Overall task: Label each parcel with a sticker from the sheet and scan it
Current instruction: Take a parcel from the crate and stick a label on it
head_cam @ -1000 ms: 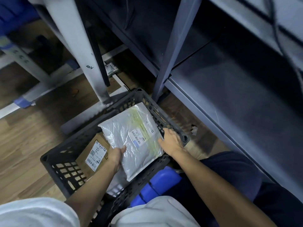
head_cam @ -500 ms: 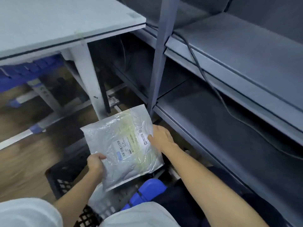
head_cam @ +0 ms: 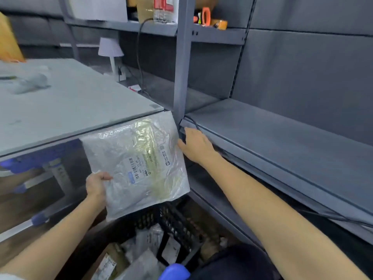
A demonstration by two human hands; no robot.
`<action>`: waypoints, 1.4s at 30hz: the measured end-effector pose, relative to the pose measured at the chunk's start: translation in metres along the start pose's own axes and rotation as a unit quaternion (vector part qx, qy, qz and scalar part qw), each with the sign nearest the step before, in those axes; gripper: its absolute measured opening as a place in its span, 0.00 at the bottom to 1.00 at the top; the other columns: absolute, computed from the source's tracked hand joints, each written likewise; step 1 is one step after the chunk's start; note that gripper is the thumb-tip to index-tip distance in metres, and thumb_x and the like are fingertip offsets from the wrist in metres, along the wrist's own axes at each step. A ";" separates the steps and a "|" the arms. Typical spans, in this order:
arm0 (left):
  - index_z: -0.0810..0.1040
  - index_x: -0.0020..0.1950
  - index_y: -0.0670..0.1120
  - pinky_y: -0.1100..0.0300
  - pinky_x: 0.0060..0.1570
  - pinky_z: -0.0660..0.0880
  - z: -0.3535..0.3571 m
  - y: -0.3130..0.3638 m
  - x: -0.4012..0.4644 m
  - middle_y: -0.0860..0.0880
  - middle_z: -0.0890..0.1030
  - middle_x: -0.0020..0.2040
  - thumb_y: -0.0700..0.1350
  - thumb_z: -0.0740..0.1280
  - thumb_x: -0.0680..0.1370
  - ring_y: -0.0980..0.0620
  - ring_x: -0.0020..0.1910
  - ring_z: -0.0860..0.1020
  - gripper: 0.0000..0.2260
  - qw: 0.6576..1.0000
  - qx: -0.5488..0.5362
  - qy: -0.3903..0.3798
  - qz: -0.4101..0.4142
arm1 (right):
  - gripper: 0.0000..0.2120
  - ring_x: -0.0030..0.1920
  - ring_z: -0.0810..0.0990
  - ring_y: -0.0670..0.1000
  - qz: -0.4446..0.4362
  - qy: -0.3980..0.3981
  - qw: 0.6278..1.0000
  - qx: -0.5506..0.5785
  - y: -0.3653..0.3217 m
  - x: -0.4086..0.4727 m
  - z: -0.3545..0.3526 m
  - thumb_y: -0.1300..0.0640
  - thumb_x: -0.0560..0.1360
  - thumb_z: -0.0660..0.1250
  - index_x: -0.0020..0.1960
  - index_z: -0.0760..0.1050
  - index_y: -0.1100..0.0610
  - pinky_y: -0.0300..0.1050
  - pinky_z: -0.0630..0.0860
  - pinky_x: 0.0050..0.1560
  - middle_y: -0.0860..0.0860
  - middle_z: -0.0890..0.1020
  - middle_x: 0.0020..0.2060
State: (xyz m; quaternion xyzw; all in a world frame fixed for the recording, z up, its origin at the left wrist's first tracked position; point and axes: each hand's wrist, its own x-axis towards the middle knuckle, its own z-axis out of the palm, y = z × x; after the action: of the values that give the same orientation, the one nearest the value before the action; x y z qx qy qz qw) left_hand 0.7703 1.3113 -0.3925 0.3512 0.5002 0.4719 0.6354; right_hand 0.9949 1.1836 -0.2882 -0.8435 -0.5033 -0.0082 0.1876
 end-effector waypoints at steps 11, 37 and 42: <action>0.70 0.35 0.43 0.50 0.57 0.69 0.133 0.091 -0.058 0.45 0.75 0.45 0.32 0.60 0.63 0.44 0.49 0.72 0.07 0.973 0.010 -0.202 0.107 | 0.21 0.66 0.70 0.60 0.101 0.133 0.986 0.018 0.062 -0.010 -0.137 0.48 0.81 0.54 0.65 0.68 0.63 0.50 0.67 0.62 0.58 0.73 0.64; 0.68 0.33 0.41 0.66 0.30 0.68 0.357 0.127 -0.210 0.47 0.71 0.32 0.25 0.60 0.67 0.51 0.34 0.68 0.12 0.773 0.105 -0.544 0.310 | 0.30 0.76 0.55 0.57 0.104 0.250 0.953 -0.140 0.145 -0.078 -0.325 0.45 0.73 0.69 0.72 0.65 0.49 0.58 0.46 0.74 0.50 0.67 0.72; 0.76 0.54 0.47 0.51 0.60 0.70 0.357 0.131 -0.220 0.49 0.79 0.52 0.31 0.65 0.70 0.46 0.55 0.74 0.17 0.730 0.116 -0.432 0.516 | 0.08 0.50 0.77 0.51 0.094 0.316 0.942 0.064 0.145 -0.094 -0.318 0.55 0.73 0.71 0.50 0.76 0.50 0.44 0.73 0.47 0.45 0.80 0.43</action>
State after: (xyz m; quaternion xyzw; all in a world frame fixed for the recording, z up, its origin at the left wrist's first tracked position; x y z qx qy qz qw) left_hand 1.0707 1.1513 -0.1150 0.7921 -0.0359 0.4627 0.3964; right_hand 1.1278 0.9395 -0.0567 -0.8270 -0.3356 -0.2246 0.3911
